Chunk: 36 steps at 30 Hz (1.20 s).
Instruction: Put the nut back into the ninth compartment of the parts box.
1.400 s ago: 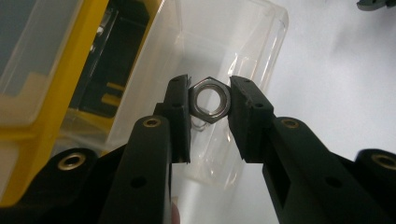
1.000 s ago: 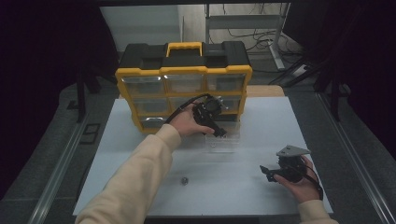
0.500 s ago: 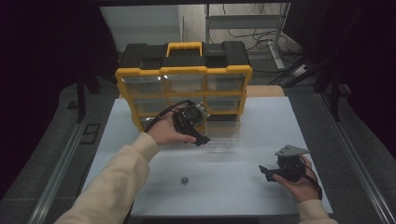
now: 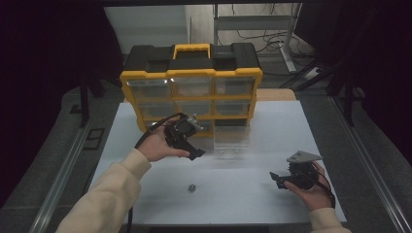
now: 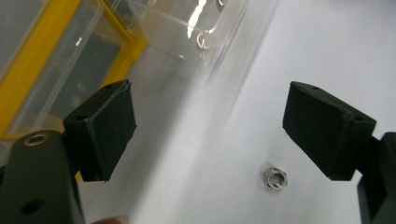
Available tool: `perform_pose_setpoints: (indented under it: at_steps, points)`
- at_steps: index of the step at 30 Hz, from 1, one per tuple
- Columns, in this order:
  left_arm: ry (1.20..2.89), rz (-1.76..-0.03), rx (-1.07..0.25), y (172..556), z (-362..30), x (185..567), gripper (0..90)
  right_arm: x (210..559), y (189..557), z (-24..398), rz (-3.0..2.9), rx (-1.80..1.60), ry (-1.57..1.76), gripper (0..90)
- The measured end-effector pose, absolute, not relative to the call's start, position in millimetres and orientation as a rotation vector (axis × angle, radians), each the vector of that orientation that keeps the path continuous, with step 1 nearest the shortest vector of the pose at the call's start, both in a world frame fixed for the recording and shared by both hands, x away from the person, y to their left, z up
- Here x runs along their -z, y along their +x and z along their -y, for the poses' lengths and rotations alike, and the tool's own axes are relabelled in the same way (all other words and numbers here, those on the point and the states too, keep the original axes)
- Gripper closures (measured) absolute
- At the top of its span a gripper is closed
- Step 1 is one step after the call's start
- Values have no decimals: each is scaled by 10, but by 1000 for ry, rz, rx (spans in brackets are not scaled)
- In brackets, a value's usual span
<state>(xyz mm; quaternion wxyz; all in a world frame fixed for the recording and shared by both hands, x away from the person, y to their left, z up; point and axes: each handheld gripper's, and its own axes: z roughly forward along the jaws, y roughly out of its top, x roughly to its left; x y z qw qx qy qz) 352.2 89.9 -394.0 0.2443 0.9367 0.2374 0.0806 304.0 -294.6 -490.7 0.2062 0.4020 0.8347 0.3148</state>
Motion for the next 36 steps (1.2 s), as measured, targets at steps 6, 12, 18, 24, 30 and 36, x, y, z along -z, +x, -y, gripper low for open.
perform_pose_setpoints:
  at_steps: [6,12,18,24,30,36]
  points:
    - [2555,-651,-211,3445,-958,3989,175,4905,3040,2945,-2325,-877,1119,129]
    - [2560,-661,-203,3416,-1023,4036,175,4907,3038,2942,-2327,-877,1118,129]
    - [2580,-664,-196,3394,-1071,4099,174,4910,3040,2942,-2327,-874,1115,129]
    - [2581,-679,-186,3360,-1130,4166,174,4912,3039,2940,-2327,-871,1114,129]
    - [2575,-709,-179,3315,-1188,4257,163,4913,3037,2934,-2328,-871,1117,129]
    - [2579,-719,-157,3241,-1214,4382,159,4913,3037,2932,-2329,-871,1115,129]
